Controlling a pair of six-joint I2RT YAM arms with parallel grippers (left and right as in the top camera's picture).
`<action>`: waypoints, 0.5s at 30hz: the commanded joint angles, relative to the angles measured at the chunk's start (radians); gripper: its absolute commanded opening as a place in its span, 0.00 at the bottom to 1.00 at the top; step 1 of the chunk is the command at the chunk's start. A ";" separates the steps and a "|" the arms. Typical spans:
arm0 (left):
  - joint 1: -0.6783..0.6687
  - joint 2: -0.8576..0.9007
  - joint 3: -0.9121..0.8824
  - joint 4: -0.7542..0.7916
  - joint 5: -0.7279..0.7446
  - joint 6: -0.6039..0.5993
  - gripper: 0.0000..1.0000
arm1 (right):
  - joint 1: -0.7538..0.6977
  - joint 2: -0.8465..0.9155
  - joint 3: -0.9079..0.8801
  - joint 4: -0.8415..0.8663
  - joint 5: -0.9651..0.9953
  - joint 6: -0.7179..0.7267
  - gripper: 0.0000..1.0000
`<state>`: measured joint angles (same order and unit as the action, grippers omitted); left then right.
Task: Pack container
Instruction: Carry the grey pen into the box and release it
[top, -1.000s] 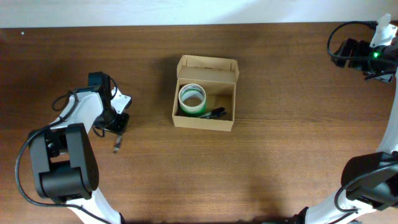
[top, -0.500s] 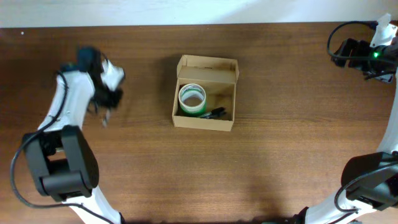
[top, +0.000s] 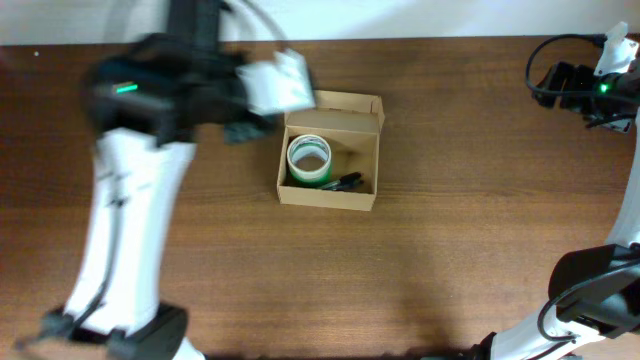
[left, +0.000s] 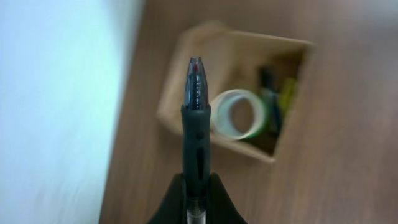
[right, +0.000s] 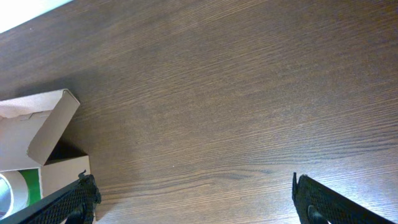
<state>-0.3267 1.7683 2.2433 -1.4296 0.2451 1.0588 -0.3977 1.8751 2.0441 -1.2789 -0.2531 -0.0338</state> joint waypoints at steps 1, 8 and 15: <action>-0.116 0.146 -0.023 -0.043 -0.077 0.166 0.02 | 0.005 0.002 0.002 0.000 -0.005 -0.002 0.99; -0.188 0.381 -0.023 -0.060 -0.116 0.200 0.02 | 0.005 0.002 0.002 0.000 -0.005 -0.002 0.99; -0.188 0.476 -0.038 -0.035 -0.049 0.200 0.02 | 0.005 0.002 0.002 0.000 -0.005 -0.002 0.99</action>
<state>-0.5156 2.2272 2.2147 -1.4715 0.1532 1.2304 -0.3977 1.8751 2.0441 -1.2789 -0.2527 -0.0341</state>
